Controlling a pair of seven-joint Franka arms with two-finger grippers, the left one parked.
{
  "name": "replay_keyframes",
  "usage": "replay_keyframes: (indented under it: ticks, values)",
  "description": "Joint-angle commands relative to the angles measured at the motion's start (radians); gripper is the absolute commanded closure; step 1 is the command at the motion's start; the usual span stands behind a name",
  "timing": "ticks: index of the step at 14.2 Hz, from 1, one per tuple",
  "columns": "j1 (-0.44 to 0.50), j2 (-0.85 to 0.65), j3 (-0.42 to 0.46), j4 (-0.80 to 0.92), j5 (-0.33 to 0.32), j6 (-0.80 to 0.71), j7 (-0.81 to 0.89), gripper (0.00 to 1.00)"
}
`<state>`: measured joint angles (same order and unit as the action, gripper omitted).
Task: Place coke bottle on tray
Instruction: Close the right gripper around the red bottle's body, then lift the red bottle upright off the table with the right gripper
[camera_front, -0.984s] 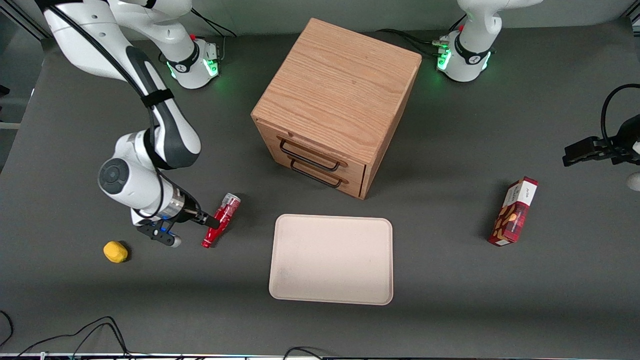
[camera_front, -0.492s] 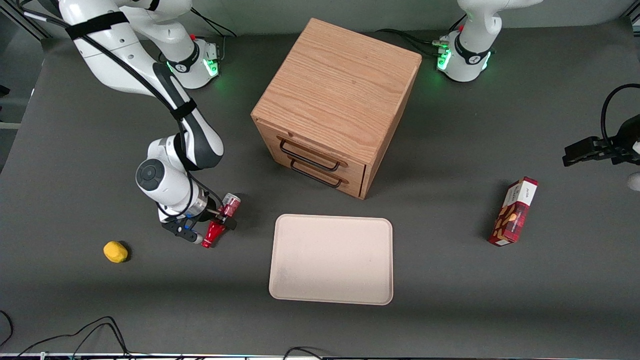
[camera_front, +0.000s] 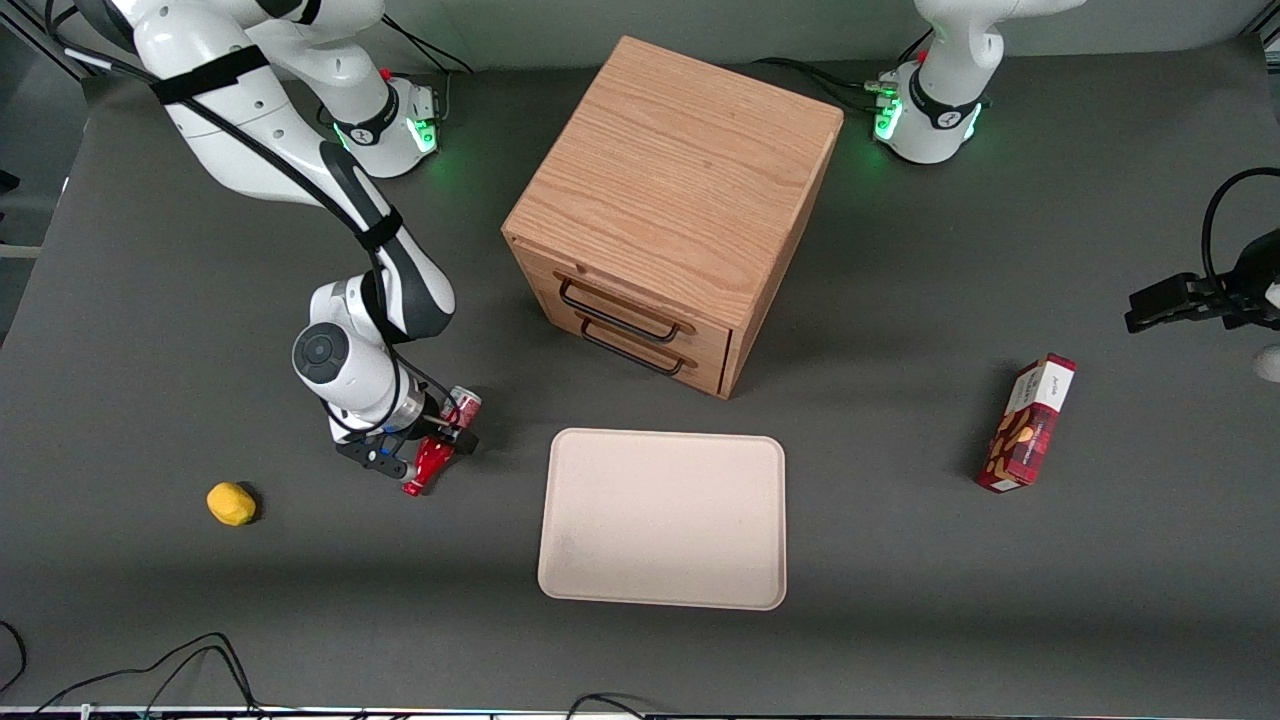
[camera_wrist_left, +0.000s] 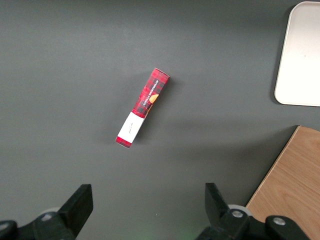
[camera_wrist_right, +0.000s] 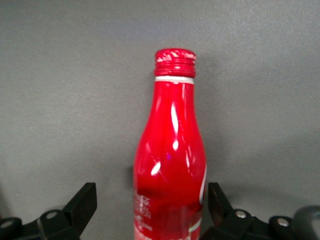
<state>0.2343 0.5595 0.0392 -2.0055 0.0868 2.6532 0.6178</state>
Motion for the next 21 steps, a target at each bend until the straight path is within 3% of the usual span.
replay_keyframes:
  ticks: [1,3,9,12,16,21]
  values:
    - [0.007,-0.003,-0.005,-0.016,-0.03,0.027,0.026,0.41]
    - [0.007,-0.004,-0.005,-0.021,-0.039,0.028,0.026,0.98]
    - [0.004,-0.053,-0.007,-0.022,-0.048,0.001,0.026,1.0]
    - [0.0,-0.125,-0.01,0.0,-0.048,-0.123,0.026,1.0]
    - [-0.016,-0.217,-0.013,0.17,-0.048,-0.488,0.016,1.0]
    - [-0.038,-0.181,-0.016,0.599,-0.055,-0.965,-0.03,1.0]
